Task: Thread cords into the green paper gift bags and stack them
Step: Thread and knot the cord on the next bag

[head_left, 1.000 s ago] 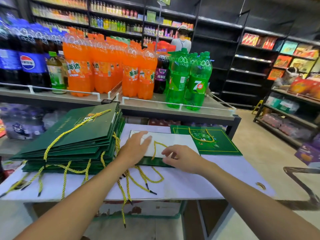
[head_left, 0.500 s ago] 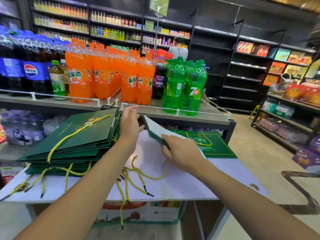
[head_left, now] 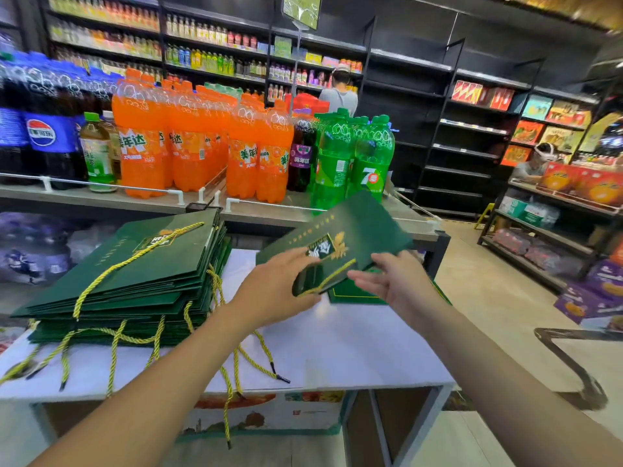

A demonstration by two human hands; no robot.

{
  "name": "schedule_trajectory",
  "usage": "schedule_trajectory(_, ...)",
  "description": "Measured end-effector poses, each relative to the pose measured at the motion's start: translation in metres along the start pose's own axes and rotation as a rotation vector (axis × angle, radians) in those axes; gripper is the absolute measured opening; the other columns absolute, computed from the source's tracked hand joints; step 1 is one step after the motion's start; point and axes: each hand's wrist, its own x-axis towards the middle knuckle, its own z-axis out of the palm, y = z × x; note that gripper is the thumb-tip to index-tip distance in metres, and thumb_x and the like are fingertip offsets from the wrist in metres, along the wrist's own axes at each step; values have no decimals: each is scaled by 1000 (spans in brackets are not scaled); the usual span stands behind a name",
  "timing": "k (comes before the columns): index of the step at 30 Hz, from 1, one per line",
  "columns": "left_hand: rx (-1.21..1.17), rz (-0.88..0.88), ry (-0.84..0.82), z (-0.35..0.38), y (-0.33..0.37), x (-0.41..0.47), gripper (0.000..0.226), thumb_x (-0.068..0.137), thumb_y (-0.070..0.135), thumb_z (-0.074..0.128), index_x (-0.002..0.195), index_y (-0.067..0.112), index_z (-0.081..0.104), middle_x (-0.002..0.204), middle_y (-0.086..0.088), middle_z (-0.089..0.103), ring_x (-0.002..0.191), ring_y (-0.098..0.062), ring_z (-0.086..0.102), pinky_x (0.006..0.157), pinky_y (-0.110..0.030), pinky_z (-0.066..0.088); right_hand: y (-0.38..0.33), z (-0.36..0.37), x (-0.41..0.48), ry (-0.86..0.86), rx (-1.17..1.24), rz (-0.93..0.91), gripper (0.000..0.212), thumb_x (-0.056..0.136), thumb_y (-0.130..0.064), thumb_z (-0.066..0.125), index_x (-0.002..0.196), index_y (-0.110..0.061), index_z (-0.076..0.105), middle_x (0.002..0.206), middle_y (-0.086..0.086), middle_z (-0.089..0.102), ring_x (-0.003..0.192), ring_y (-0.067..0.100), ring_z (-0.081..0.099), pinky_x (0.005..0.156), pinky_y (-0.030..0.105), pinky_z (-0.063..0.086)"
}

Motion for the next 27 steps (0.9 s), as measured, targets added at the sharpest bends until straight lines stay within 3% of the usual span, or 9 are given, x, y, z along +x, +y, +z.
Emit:
schedule_trajectory(4, 36, -13, -262, 14, -8, -16, 58, 95, 60, 61, 148, 44, 45, 155, 19, 43, 138, -8, 46, 104, -33, 47, 54, -40, 3, 40, 34, 231, 28, 105, -12, 56, 129, 0, 50, 116, 17, 68, 79, 29, 78, 55, 32, 61)
schedule_trajectory(7, 66, -5, -360, 22, -12, -22, 52, 98, 59, 58, 146, 47, 45, 158, 22, 40, 142, -5, 41, 107, -36, 46, 65, -62, 1, -31, -196, 433, 26, 105, -26, 57, 120, -7, 63, 102, 11, 78, 67, 20, 75, 54, 29, 60)
schedule_trajectory(10, 92, 9, -361, 25, -15, -23, 51, 98, 61, 56, 146, 49, 46, 157, 26, 40, 142, -3, 41, 109, -34, 44, 55, -77, 3, -57, -402, 462, 32, 104, -36, 58, 117, -9, 66, 84, 9, 77, 51, 15, 62, 47, 23, 52)
schedule_trajectory(14, 106, 25, -329, 26, -16, -22, 49, 96, 61, 59, 142, 48, 50, 151, 27, 46, 136, -3, 47, 102, -30, 45, 40, -85, 9, -46, -1038, 285, 36, 101, -40, 60, 94, -8, 75, 53, 1, 61, 40, 13, 48, 43, 19, 40)
schedule_trajectory(17, 100, 20, -311, 29, -17, -20, 34, 93, 60, 63, 122, 46, 57, 128, 25, 60, 113, -6, 58, 87, -29, 51, 38, -84, 19, 24, -1425, 90, 43, 95, -44, 61, 64, -15, 70, 49, -2, 63, 45, 16, 56, 54, 26, 52)
schedule_trajectory(19, 89, 19, -303, 29, -18, -19, 24, 90, 59, 66, 106, 43, 57, 114, 22, 62, 99, -6, 58, 81, -33, 52, 43, -78, 26, 51, -1478, -107, 45, 92, -45, 61, 58, -17, 60, 53, 1, 66, 53, 17, 62, 64, 33, 56)
schedule_trajectory(22, 18, 3, -322, 26, -20, -15, 21, 90, 56, 68, 92, 39, 57, 106, 19, 61, 93, -3, 57, 80, -32, 52, 57, -62, 28, -91, -1347, -351, 28, 95, -48, 63, 75, -29, 67, 72, -11, 68, 71, 5, 63, 66, 32, 53)
schedule_trajectory(24, -119, -46, -349, 21, -20, -15, 18, 91, 53, 71, 87, 36, 63, 107, 18, 63, 96, -2, 58, 84, -29, 51, 69, -54, 31, -215, -1318, -399, 15, 95, -49, 63, 95, -36, 71, 92, -18, 68, 79, -3, 60, 71, 28, 49)
schedule_trajectory(27, -313, -135, -355, 9, -18, -13, 23, 92, 50, 71, 80, 31, 71, 95, 13, 69, 90, -4, 63, 86, -31, 54, 81, -52, 37, -275, -1371, -391, 19, 97, -48, 62, 107, -35, 71, 103, -16, 60, 83, 0, 56, 79, 31, 50)
